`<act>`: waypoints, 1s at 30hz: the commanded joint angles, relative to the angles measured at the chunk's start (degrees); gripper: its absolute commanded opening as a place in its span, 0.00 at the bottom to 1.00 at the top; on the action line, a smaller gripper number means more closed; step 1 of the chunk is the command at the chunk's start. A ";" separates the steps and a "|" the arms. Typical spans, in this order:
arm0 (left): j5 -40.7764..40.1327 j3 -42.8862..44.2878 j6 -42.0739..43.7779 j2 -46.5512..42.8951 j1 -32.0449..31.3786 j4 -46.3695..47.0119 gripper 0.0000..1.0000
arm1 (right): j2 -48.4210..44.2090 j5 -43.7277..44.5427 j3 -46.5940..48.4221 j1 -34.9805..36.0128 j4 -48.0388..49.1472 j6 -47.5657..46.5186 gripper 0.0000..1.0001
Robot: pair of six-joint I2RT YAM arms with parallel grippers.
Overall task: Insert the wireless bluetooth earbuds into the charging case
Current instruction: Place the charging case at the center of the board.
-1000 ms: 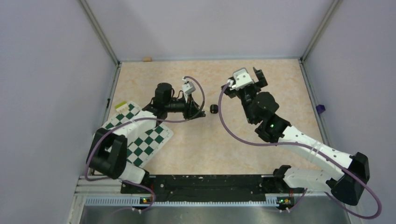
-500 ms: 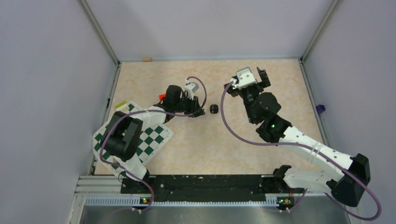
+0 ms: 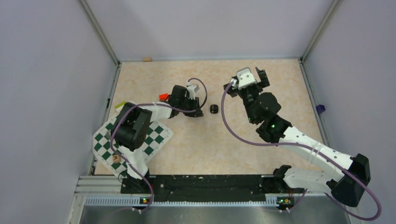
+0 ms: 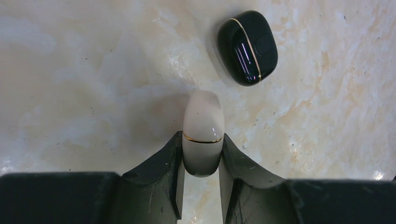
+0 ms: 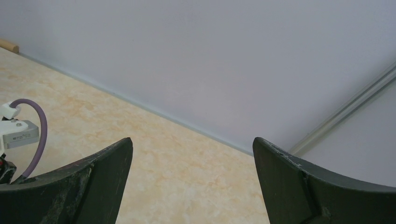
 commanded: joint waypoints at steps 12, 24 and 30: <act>-3.81 2.18 -1.95 0.00 0.00 -0.61 0.47 | -1.95 -1.21 -0.57 -0.51 1.01 1.19 0.98; -7.08 -0.21 -0.37 -6.38 -0.09 0.00 0.99 | -2.45 -1.20 -0.58 -2.49 1.21 1.09 0.99; -9.52 0.79 5.47 -13.37 0.16 -2.77 0.99 | -2.80 -10.32 6.57 -9.16 -15.10 10.59 0.99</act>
